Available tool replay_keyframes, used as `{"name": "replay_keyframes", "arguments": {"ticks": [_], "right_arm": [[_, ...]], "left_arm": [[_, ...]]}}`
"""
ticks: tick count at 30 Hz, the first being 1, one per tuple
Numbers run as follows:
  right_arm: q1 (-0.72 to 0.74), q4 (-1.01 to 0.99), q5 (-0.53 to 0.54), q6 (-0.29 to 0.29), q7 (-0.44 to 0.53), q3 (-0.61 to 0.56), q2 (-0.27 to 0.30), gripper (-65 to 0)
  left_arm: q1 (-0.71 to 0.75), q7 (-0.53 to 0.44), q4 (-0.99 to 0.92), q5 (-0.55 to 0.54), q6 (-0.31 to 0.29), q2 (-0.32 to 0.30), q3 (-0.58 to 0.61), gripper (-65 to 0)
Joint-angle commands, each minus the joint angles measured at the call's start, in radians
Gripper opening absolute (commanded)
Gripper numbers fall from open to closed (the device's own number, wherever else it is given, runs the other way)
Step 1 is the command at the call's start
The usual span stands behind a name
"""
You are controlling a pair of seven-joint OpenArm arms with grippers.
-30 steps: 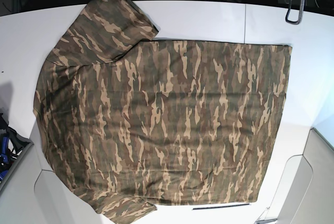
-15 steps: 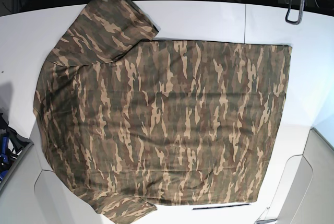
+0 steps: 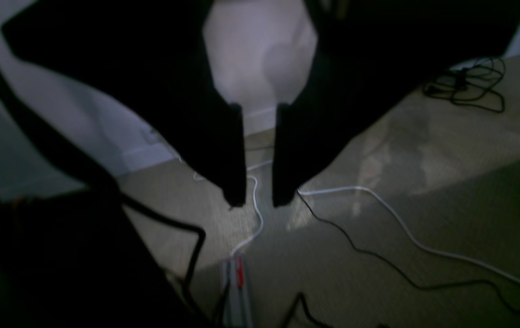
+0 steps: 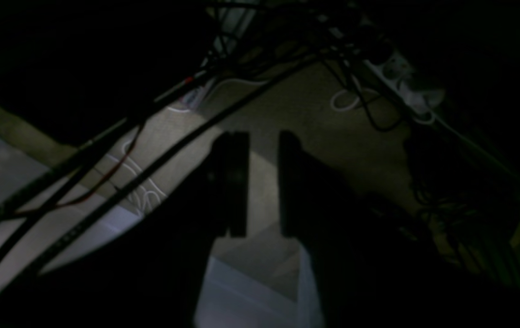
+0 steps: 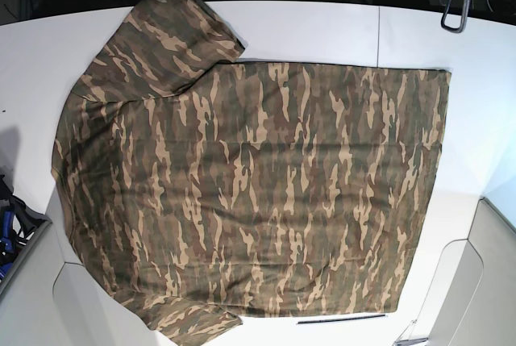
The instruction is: Fold the T-shirt properly
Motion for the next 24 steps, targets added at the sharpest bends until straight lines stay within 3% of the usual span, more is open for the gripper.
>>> {"name": "replay_keyframes", "arguments": {"ticks": [1, 6, 11, 15, 18, 24], "right_arm": [[-0.005, 0.005, -0.002, 0.010, 0.000, -0.002, 0.000, -52.9], [-0.035, 0.012, -0.003, 0.010, 0.000, -0.002, 0.007, -52.9], [-0.102, 0.083, 0.001, 0.021, 0.000, -0.002, 0.046, -52.9], [-0.172, 0.193, 0.002, 0.168, 0.000, -0.002, 0.108, -52.9], [-0.224, 0.294, 0.022, 0.284, 0.000, -0.002, 0.152, -52.9], [-0.356, 0.502, 0.157, 0.315, 0.000, -0.002, 0.248, -52.9]], "left_arm": [[0.007, 0.007, 0.005, 0.001, -0.033, 0.000, -0.001, -51.0], [0.052, 0.006, 0.040, 0.000, -0.099, -0.014, -0.001, -51.0], [0.122, 0.007, 0.150, 0.026, -0.108, -0.053, -0.001, -51.0], [0.191, 0.031, 0.270, 0.106, -0.108, -0.090, -0.001, -51.0], [0.244, 0.050, 0.365, 0.103, -0.108, -0.126, -0.001, -51.0], [0.367, 0.072, 0.564, 0.101, -0.108, -0.192, -0.017, -51.0]]}}
